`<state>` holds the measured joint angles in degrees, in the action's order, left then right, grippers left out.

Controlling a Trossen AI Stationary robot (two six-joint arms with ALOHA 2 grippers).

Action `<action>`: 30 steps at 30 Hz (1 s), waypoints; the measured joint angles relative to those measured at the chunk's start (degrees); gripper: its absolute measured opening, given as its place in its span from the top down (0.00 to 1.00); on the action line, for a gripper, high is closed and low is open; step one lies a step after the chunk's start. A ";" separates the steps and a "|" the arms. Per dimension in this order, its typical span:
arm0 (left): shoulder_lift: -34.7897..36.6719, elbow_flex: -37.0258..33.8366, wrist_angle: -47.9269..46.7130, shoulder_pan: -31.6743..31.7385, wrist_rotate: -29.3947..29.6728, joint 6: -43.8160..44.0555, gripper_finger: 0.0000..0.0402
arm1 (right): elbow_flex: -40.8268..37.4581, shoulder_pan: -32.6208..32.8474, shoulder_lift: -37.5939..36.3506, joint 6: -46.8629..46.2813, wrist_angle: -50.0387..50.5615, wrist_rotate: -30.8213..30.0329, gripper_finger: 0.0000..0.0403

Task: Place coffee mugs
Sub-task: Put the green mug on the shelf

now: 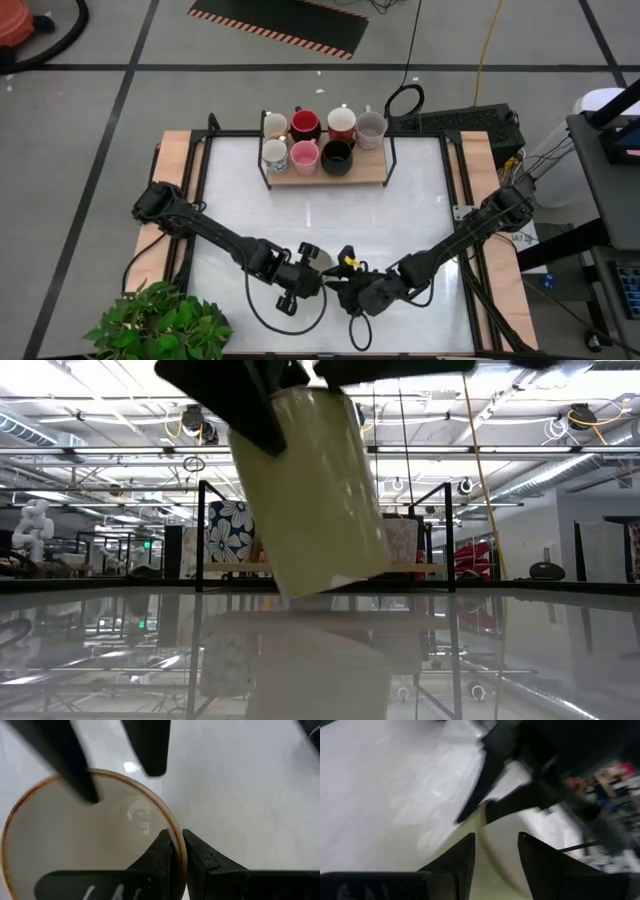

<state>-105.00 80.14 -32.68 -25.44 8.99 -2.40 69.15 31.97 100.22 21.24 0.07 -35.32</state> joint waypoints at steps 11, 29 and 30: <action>-0.51 -0.07 -0.33 -0.36 0.05 -0.34 0.92 | -1.38 -3.61 -0.13 -3.89 2.39 12.77 0.65; -0.40 0.00 6.37 -0.64 7.88 4.79 0.78 | -1.51 -5.82 -0.02 -5.38 7.41 23.65 0.85; -0.40 0.00 6.52 -0.72 8.61 5.38 0.76 | -1.51 -5.82 -0.02 -5.40 7.49 23.87 0.86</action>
<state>-105.41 80.14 -26.16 -26.16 17.60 2.98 67.64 26.15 100.20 15.84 7.56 -11.45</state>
